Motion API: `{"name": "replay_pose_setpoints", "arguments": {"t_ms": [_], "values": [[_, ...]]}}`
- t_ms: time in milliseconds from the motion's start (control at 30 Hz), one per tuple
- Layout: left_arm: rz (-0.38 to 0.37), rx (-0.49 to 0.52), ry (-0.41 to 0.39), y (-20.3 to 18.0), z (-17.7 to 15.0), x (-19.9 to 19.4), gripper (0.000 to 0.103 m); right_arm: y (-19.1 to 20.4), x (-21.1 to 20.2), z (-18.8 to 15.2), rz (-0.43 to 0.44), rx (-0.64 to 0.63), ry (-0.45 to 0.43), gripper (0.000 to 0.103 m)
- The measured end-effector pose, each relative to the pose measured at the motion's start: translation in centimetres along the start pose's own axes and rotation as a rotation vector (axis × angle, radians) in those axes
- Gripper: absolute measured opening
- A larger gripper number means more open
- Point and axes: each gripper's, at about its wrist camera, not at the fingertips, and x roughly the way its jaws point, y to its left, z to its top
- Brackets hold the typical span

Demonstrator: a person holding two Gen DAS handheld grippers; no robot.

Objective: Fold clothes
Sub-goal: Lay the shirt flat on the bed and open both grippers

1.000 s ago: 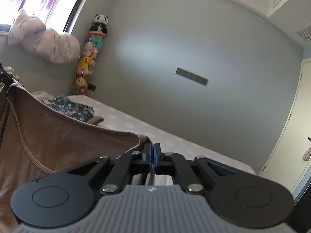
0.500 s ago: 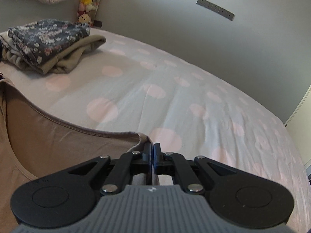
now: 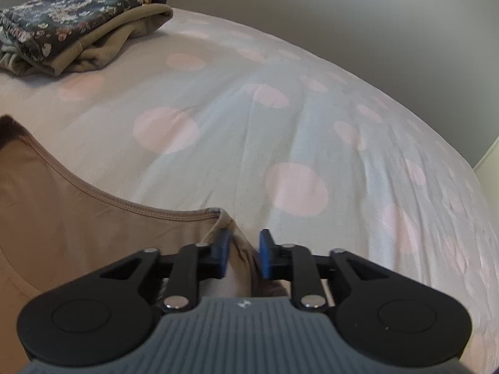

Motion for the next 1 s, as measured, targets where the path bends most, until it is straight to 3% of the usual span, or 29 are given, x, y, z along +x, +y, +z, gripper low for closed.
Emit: {"name": "replay_pose_setpoints", "arguments": {"t_ms": [33, 200, 500, 767, 933, 1000], "values": [[-0.009, -0.033, -0.012, 0.2, -0.4, -1.1, 0.042, -0.4, -0.9, -0.2, -0.001, 0.015, -0.011, 0.046], [-0.024, -0.148, 0.041, -0.3, -3.7, -5.9, 0.045, -2.3, -6.4, -3.2, 0.022, 0.088, -0.026, 0.047], [-0.022, -0.259, 0.029, -0.9, -11.6, -14.0, 0.049, -5.3, -15.8, -13.2, 0.000, 0.277, 0.118, 0.046], [-0.060, -0.278, 0.009, -0.9, -15.6, -16.1, 0.049, -7.8, -19.3, -18.8, 0.011, 0.517, 0.291, 0.047], [-0.060, -0.231, 0.082, -1.6, -17.4, -15.1, 0.049, -8.7, -20.9, -21.0, 0.035, 0.628, 0.341, 0.056], [-0.056, -0.217, 0.110, -1.7, -17.8, -14.7, 0.049, -8.6, -21.0, -21.1, 0.054, 0.633, 0.348, 0.067]]}}
